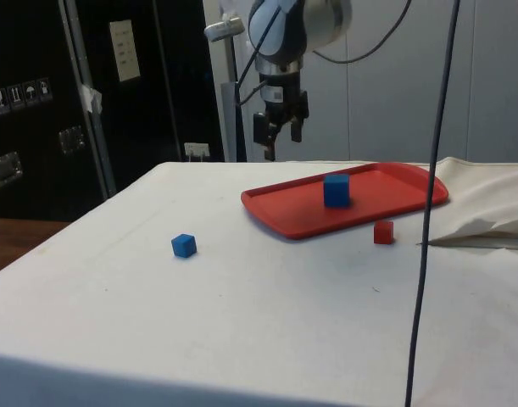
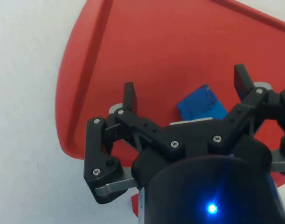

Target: Pick up the largest block and place it onto the tray.

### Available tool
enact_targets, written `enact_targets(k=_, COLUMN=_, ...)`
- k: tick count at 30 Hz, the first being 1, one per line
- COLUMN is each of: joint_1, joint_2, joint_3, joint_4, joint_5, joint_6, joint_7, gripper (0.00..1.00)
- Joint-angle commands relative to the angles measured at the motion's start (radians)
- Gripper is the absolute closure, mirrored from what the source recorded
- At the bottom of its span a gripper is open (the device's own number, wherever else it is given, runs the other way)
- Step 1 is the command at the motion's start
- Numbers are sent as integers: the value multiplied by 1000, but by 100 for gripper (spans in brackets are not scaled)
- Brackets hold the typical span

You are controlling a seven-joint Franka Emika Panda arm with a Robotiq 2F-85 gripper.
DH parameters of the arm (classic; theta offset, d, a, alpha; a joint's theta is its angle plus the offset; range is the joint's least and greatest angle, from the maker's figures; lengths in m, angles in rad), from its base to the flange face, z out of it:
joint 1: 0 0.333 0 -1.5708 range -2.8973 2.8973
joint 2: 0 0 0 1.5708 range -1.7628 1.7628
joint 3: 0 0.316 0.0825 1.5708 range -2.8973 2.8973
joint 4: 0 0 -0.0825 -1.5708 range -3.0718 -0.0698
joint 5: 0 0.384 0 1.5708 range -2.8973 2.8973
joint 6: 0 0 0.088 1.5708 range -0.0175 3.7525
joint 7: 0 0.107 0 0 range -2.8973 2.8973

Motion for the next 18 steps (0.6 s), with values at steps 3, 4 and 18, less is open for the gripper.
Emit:
enact_targets(k=3, joint_1=12, joint_2=24, joint_3=3, joint_4=26, joint_5=-6, joint_6=-22, joint_7=24, gripper=0)
enact_targets(k=4, joint_1=13, joint_2=28, joint_3=5, joint_4=31, joint_5=-6, joint_6=-27, joint_7=28, gripper=0)
enact_targets(k=18, joint_1=26, joint_2=46, joint_3=24, joint_4=109, joint_5=-24, joint_6=-80, joint_7=67, gripper=0)
